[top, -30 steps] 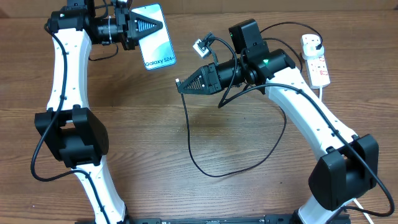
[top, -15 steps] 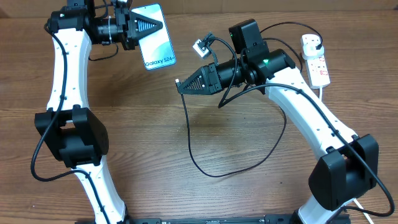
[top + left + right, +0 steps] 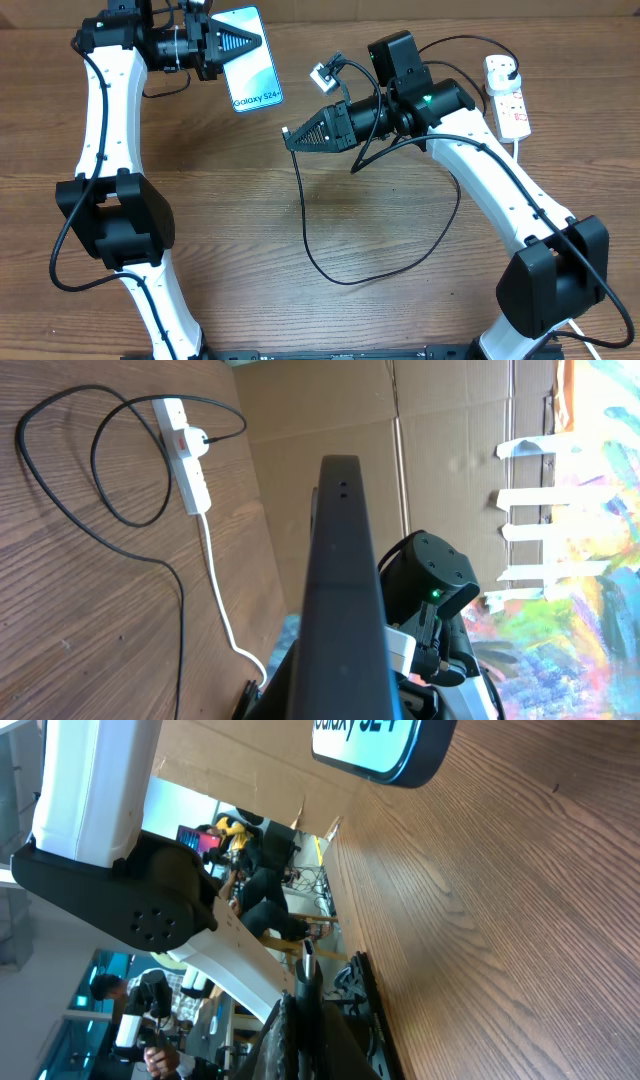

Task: Plug charger to phone and switch on socket
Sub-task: 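Bring the connector to the phone's bottom port with the right gripper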

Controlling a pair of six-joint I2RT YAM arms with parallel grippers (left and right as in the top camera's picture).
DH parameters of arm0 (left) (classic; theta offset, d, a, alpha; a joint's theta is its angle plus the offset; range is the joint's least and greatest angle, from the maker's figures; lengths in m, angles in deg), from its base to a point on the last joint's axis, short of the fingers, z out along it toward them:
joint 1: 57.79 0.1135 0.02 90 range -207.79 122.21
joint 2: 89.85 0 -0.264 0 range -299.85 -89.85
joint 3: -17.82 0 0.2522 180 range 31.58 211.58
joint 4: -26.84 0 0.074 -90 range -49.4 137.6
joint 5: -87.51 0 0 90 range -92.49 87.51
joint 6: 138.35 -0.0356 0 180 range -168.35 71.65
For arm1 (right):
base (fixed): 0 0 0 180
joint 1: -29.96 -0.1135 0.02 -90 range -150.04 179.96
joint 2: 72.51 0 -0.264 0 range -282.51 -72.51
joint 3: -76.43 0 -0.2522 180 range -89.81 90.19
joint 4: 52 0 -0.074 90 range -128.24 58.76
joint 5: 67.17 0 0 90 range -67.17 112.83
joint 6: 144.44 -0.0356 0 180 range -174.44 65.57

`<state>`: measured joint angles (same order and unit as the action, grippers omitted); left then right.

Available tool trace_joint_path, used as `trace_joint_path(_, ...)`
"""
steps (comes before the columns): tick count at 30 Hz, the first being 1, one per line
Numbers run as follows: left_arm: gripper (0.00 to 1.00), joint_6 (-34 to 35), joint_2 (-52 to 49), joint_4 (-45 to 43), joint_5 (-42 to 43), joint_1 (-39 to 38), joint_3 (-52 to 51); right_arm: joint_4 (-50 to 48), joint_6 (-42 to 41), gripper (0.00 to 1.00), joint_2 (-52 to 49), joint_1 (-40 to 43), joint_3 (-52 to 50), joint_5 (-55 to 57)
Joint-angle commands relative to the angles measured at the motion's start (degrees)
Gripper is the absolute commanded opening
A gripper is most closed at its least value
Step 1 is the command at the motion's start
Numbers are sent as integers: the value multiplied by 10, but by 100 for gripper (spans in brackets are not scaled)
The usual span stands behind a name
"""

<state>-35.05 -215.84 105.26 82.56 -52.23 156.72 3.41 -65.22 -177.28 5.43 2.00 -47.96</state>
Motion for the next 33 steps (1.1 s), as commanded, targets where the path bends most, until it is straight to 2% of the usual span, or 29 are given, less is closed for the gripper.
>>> trace_joint_path(1, 4, 1, 5, -2, 22, -7, 1, 0, -2, 4, -2, -3, 3, -14)
trace_joint_path(18, 4, 7, 5, -2, 35, -19, 1, -35, 0, 4, -11, -3, 1, -19)
trace_joint_path(33, 4, 7, 5, -2, 33, -45, 1, -76, -58, 4, -18, -3, 1, 26)
